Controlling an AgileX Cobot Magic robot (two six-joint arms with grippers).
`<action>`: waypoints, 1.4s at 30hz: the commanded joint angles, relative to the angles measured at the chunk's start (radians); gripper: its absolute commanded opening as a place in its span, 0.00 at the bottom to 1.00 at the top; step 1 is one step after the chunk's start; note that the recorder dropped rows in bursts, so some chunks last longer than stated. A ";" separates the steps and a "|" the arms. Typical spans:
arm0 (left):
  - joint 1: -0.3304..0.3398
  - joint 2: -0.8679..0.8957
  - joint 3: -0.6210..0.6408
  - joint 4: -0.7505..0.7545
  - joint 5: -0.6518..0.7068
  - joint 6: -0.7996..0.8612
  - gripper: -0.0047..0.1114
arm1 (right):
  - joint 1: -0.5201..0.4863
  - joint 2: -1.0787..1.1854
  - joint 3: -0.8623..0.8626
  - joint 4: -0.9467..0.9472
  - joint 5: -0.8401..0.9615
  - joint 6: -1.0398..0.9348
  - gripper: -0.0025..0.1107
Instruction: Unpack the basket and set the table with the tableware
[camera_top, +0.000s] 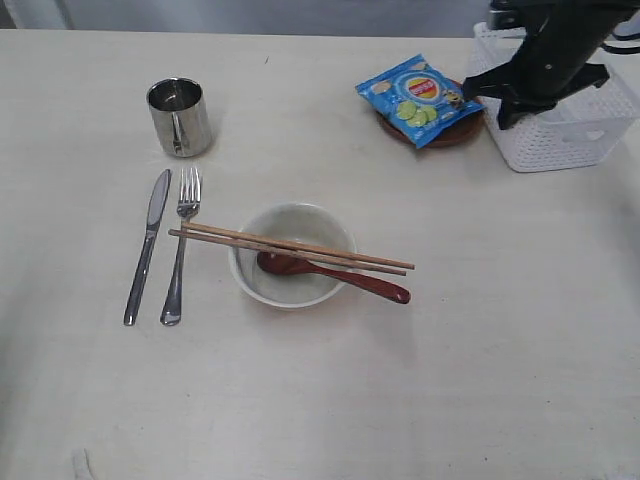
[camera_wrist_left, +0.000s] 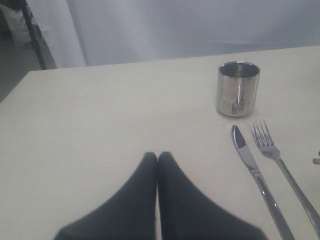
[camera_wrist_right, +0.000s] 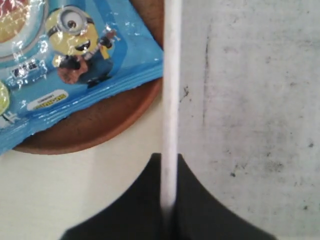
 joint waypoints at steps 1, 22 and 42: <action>-0.005 -0.002 0.002 0.004 -0.001 -0.002 0.04 | 0.101 -0.011 0.001 0.041 0.026 0.026 0.02; -0.005 -0.002 0.002 0.004 -0.001 -0.002 0.04 | 0.240 -0.021 -0.001 -0.042 0.038 0.580 0.02; -0.005 -0.002 0.002 0.004 -0.001 -0.002 0.04 | 0.341 -0.023 -0.001 0.008 0.133 0.667 0.02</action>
